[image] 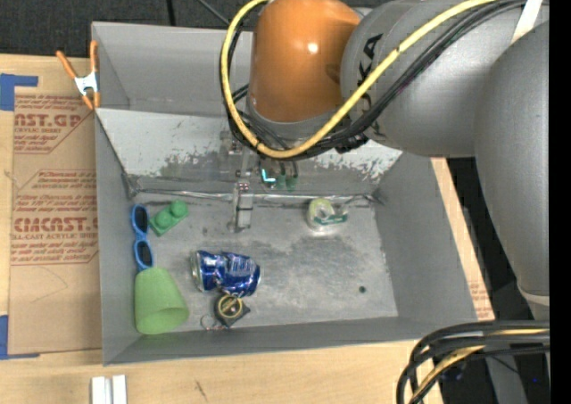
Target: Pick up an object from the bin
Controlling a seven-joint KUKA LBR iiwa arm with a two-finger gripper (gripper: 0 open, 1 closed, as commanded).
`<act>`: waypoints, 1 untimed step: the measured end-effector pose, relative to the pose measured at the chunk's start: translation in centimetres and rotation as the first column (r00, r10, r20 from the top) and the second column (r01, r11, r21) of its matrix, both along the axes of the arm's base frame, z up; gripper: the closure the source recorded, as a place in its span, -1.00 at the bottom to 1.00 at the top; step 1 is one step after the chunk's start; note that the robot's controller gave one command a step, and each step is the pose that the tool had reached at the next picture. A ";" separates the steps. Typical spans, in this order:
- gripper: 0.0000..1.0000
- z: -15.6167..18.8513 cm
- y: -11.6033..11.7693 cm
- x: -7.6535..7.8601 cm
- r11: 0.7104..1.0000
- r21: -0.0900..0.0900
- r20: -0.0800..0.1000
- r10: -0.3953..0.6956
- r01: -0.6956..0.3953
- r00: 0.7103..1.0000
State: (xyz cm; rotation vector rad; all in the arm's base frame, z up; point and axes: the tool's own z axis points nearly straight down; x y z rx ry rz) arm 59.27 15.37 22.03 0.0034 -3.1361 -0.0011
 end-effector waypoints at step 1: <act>-1.00 -10.5 8.8 -2.5 1.000 0.001 -0.002 -0.007 0.007 1.000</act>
Offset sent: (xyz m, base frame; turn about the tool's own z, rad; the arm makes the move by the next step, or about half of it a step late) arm -0.0213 0.0831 -0.1001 0.0140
